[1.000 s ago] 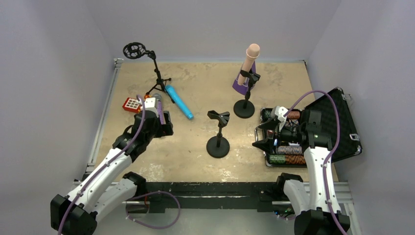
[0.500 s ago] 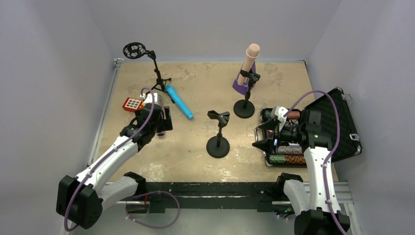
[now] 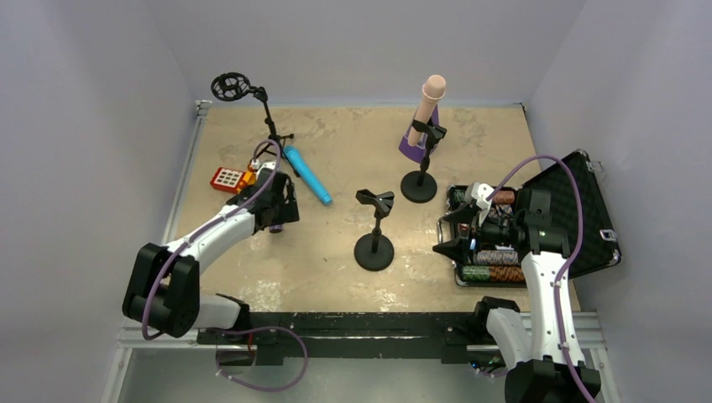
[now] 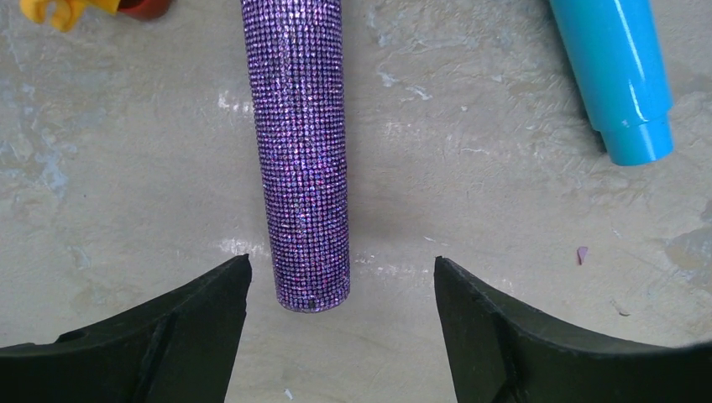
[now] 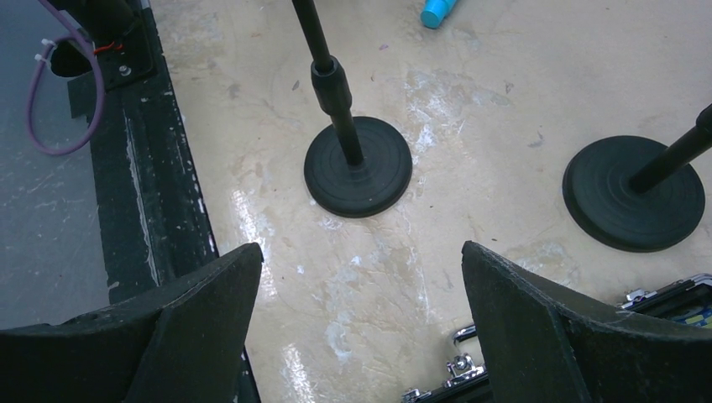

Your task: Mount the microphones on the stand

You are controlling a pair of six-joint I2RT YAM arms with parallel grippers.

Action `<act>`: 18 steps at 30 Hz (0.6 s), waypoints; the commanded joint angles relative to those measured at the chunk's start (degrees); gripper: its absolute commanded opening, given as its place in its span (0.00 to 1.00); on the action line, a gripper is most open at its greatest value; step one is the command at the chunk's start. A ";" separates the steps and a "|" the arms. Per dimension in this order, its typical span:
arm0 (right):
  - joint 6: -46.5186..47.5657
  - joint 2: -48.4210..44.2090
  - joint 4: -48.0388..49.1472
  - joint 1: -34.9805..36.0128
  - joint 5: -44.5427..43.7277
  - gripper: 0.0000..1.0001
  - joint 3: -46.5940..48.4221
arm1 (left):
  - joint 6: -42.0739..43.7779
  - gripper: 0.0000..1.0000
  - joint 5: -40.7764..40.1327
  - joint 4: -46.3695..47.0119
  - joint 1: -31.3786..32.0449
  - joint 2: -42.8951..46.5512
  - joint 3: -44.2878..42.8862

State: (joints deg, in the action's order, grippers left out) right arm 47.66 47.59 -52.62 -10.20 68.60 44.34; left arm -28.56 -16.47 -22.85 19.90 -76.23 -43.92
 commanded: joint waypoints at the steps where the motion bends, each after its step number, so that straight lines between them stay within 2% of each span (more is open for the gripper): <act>1: 1.12 -0.57 -0.55 -0.26 1.62 0.93 2.07 | -2.77 0.82 0.09 1.82 -0.62 -2.86 -1.49; 5: 1.12 -0.66 -0.64 -0.25 1.50 0.93 2.07 | -3.88 0.79 -0.98 1.37 -0.98 -6.28 -2.57; 7: 1.20 -0.71 -0.63 -0.33 1.49 0.93 2.12 | -4.11 0.70 -1.11 1.33 -1.22 -7.95 -3.08; 9: 1.21 -0.58 -0.64 -0.27 1.54 0.93 2.12 | -4.29 0.57 -0.53 0.91 -1.56 -9.62 -3.71; 16: 1.30 -0.65 -0.81 -0.32 1.63 0.93 2.20 | -4.12 0.52 0.11 -1.35 -1.80 -11.48 -5.86; 18: 1.34 -0.79 -0.93 -0.31 1.67 0.93 2.25 | -3.81 0.43 0.53 -1.60 -1.80 -11.34 -5.75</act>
State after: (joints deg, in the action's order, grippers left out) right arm 47.81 47.57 -52.95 -10.20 68.60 44.34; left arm -31.97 -16.64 -23.97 18.61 -87.50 -47.55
